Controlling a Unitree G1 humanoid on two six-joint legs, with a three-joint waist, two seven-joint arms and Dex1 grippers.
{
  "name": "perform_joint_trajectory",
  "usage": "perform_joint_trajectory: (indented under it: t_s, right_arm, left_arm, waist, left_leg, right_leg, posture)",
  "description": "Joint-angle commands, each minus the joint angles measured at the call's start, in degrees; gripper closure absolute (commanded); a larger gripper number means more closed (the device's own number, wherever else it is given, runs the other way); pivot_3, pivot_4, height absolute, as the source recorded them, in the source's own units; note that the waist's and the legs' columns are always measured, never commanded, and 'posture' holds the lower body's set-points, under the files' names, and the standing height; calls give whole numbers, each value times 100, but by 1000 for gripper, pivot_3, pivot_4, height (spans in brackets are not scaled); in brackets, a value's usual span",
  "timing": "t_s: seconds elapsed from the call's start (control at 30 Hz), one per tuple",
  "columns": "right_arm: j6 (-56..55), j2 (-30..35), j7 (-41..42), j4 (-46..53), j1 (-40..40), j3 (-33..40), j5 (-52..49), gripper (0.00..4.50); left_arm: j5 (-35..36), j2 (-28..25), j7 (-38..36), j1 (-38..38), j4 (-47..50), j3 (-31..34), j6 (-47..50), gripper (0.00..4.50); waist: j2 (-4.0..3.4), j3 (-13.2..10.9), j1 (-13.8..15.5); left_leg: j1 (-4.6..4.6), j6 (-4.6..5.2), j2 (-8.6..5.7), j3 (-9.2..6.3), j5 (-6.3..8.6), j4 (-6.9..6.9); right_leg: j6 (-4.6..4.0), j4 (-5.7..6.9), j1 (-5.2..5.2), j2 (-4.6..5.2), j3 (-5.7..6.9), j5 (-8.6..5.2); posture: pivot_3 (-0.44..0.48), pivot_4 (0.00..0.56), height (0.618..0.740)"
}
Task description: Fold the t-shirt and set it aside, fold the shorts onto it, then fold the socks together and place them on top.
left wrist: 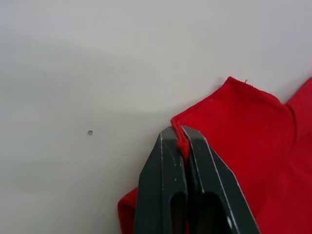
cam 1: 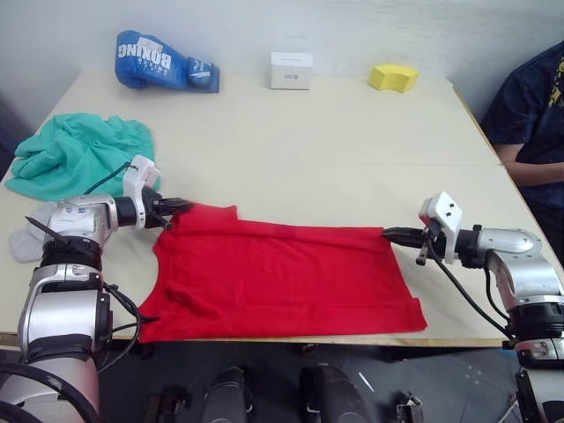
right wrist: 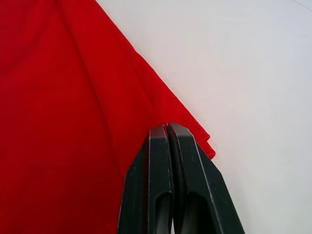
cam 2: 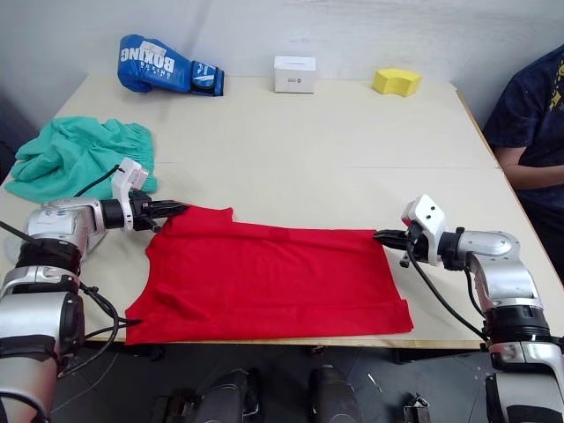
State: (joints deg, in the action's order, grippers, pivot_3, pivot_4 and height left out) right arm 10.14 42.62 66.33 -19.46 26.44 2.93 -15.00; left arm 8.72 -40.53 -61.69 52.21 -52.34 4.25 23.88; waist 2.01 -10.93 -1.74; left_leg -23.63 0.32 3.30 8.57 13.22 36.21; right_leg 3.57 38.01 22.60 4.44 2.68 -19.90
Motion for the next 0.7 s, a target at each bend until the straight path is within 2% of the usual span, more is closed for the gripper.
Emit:
perform_joint_trajectory:
  t_s: [0.03, 0.17, 0.33, 0.5, 0.6, 0.7]
  right_arm:
    - [-169, 157, 153, 484, -119, 283, -250, 4454]
    - [-303, 327, 250, 901, -460, 389, -327, 4454]
    - [-1325, 222, 154, 1065, -1075, 489, -137, 4454]
    - [-2806, 78, -4, 435, -1485, 468, 201, 4454]
    - [-3218, 15, -108, 149, -1515, 426, 282, 4454]
    - [-3409, -21, -164, 35, -1496, 395, 275, 4454]
  left_arm:
    - [284, -154, -340, -214, 697, 266, -539, 4500]
    - [503, -318, -785, -867, 1520, 452, -1283, 4500]
    - [227, -628, -1252, -1894, 2156, 348, -3533, 4500]
    - [-179, -879, -1097, -2495, 1919, 273, -5165, 4500]
    - [-316, -939, -785, -2490, 1652, 290, -5673, 4500]
    - [-592, -1037, -561, -2564, 1421, 165, -6693, 4500]
  waist:
    - [0, 0, -4]
    - [-1, 0, -9]
    - [-2, 0, -5]
    - [-2, 0, -5]
    - [-3, 0, -6]
    - [-4, 0, -8]
  left_leg:
    - [0, 0, 0, 0, 0, -1]
    - [1, -1, 2, 0, 1, -3]
    - [12, 0, 4, 0, 3, -8]
    - [24, 19, 3, 0, 29, -12]
    - [24, 19, 3, 0, 30, -13]
    - [25, 22, 4, -2, 28, -15]
  right_leg:
    - [0, 0, 0, 0, -1, 0]
    - [0, -2, -2, 0, -2, 0]
    - [-2, -4, -9, 2, -4, -1]
    - [-11, -9, -19, 8, -3, 4]
    - [-13, -9, -18, 9, -3, 5]
    - [-14, -8, -18, 9, -3, 6]
  posture:
    - [0, 150, 740]
    - [0, 150, 740]
    - [0, 150, 740]
    - [0, 150, 740]
    - [0, 150, 740]
    - [0, 150, 740]
